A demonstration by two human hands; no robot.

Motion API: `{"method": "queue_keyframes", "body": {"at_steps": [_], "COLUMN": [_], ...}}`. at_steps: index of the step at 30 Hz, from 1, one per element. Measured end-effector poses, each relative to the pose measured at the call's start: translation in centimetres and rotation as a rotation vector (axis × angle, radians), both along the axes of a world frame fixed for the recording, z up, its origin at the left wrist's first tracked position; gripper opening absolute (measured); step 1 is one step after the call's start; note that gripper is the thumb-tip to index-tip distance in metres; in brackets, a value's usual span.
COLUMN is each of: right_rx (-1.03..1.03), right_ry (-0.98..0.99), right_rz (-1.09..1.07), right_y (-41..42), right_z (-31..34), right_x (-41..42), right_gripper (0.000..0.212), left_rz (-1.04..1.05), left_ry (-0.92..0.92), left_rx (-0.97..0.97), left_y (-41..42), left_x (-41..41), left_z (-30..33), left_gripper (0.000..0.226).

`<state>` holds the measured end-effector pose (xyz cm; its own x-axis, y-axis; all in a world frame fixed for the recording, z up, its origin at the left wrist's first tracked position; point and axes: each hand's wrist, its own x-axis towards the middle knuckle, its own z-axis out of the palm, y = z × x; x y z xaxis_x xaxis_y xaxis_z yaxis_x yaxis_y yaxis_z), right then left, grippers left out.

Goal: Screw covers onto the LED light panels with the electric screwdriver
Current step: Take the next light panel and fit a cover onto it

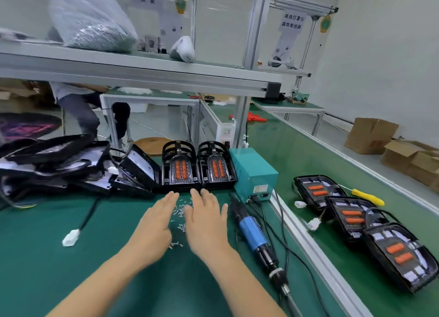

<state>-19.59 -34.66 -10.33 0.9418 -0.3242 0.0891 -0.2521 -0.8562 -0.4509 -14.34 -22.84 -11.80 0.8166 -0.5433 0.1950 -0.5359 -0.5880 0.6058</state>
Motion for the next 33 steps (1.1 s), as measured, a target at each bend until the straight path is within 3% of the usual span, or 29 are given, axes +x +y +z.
{"method": "queue_keyframes", "body": {"at_steps": [8,17,27,31,33], "right_rx": [0.025,-0.167,-0.300,-0.412,-0.427], "right_ry": [0.048,0.130,-0.043,-0.171,-0.142], "right_rz": [0.189,0.302,0.217,0.222,0.219], "right_y": [6.7,10.1,10.6,10.6,10.5], "right_z": [-2.9,-6.3,-6.7,-7.1,-7.4], "right_x": [2.2,3.3,3.2,3.1,3.2], "right_gripper": [0.051,0.052,0.063,0.035,0.076], "left_rz": [0.154,0.303,0.472,0.570,0.593], "left_ry": [0.016,-0.079,-0.451,-0.544,-0.504], "left_rx": [0.073,0.022,-0.069,0.055,0.191], "left_y": [6.0,10.6,13.9,15.6,16.6], "left_x": [1.5,3.8,10.3,14.0,15.6], "left_z": [-1.4,-0.9,4.4,6.3,6.5], "left_gripper": [0.082,0.070,0.049,0.054,0.056]}}
